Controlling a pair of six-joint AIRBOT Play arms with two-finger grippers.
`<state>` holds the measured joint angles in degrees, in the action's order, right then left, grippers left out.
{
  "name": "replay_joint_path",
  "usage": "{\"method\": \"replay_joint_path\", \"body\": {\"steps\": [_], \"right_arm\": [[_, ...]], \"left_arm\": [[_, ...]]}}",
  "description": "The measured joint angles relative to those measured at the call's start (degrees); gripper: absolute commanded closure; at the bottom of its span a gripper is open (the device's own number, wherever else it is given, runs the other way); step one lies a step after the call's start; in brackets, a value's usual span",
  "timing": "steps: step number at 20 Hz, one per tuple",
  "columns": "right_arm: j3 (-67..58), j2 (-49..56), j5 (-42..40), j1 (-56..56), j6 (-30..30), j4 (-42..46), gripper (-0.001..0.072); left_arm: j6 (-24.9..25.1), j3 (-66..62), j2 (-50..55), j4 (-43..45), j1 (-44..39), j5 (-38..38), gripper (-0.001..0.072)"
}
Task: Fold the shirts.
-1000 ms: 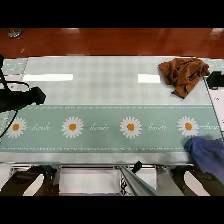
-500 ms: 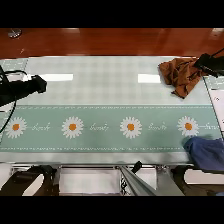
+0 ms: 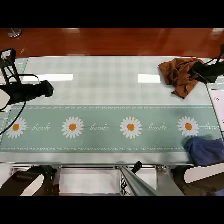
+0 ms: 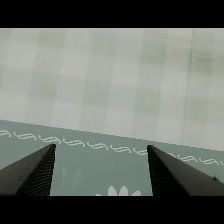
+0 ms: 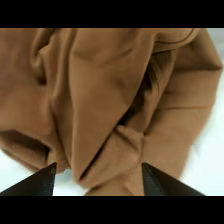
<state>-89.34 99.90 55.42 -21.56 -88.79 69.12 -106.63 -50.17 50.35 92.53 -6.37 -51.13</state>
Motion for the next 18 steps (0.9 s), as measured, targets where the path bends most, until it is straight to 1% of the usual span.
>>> {"method": "replay_joint_path", "body": {"steps": [3,4,5,6,7,11,13,16,18], "right_arm": [[-0.1,2.5,-1.7,1.9,-0.2,0.6,0.0097],[-0.1,3.2,-2.3,2.6,-0.2,1.0,0.0115],[-0.1,3.9,-2.8,3.5,-0.5,1.5,0.0170],[-0.1,4.4,-3.5,4.3,-0.9,2.3,0.0409],[-0.1,4.7,-4.3,5.1,-1.5,3.0,0.0677],[0.0,3.9,-7.4,6.7,-3.1,3.8,0.0677],[-0.1,1.1,-8.2,7.1,-2.4,3.2,0.0677],[-0.1,-6.8,-8.9,7.9,2.5,-0.7,0.0677],[-0.1,-14.2,-9.4,9.3,6.4,-4.4,0.0677]], "left_arm": [[0.2,0.0,0.1,-0.3,-0.1,-0.5,-0.0013],[0.1,0.0,0.2,-1.0,-0.1,-0.7,-0.0013],[0.1,0.0,0.1,-2.1,-0.1,-0.8,-0.0013],[0.1,0.0,0.1,-2.8,-0.1,-0.9,-0.0013],[0.1,0.0,0.1,-3.6,-0.1,-0.9,-0.0013],[0.1,-0.1,0.1,-5.8,-0.1,-1.2,-0.0013],[0.1,-0.8,0.0,-6.8,-0.1,-1.5,-0.0013],[0.1,-4.0,0.0,-7.6,-0.1,-3.0,-0.0013],[0.1,-8.1,-0.1,-7.8,-0.1,-4.3,-0.0013]]}}
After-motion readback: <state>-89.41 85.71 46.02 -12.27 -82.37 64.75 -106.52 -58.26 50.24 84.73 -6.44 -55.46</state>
